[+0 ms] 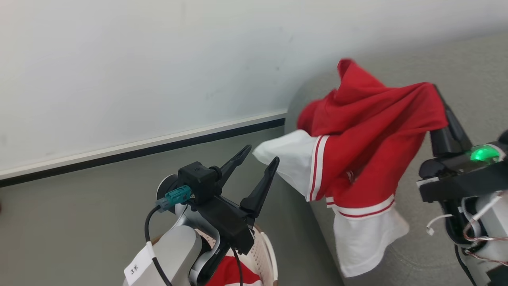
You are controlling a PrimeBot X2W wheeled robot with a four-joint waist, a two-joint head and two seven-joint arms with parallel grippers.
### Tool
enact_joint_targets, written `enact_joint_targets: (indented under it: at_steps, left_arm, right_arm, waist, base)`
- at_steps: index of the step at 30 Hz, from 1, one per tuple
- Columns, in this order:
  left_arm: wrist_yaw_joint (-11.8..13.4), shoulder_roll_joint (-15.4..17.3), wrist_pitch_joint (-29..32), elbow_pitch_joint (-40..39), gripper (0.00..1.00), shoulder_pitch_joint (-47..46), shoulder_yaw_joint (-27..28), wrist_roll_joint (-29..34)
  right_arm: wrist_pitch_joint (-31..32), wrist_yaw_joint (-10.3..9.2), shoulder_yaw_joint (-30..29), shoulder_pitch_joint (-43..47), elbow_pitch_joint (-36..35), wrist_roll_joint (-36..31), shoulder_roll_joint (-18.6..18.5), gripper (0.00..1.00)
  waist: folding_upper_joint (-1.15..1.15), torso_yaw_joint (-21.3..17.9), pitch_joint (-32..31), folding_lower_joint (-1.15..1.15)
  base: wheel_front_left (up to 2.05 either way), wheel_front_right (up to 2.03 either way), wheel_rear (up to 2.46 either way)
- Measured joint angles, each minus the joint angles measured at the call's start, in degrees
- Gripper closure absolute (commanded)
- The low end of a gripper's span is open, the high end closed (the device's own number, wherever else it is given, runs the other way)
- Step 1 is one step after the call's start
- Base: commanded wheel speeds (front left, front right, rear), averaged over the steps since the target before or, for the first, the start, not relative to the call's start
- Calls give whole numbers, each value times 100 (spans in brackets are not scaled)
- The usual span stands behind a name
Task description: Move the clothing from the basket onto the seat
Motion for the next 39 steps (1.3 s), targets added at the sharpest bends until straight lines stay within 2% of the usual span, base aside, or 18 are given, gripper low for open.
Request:
enact_joint_targets:
  at_steps: [9,23,33,39]
  left_arm:
    - [11,82,-21,-210,0,34,-47,123]
    - [155,80,-42,-248,0,64,-160,312]
    - [152,29,-12,-264,0,-91,-270,386]
    - [151,9,38,-303,0,-213,-345,534]
  right_arm:
    - [-3,-151,-600,505,-1018,-41,-88,100]
    - [-4,-98,-1169,815,-1672,-130,-45,100]
    - [-4,16,-1488,806,-1734,-86,-44,100]
    - [-4,154,-1543,276,-1546,-43,-127,100]
  waist:
    - [0,-597,95,0]
    - [0,-1405,399,0]
    - [0,-1546,709,0]
    - [0,-1479,918,0]
  base:
    - [0,0,0]
    - [0,0,0]
    - [0,0,0]
    - [0,0,0]
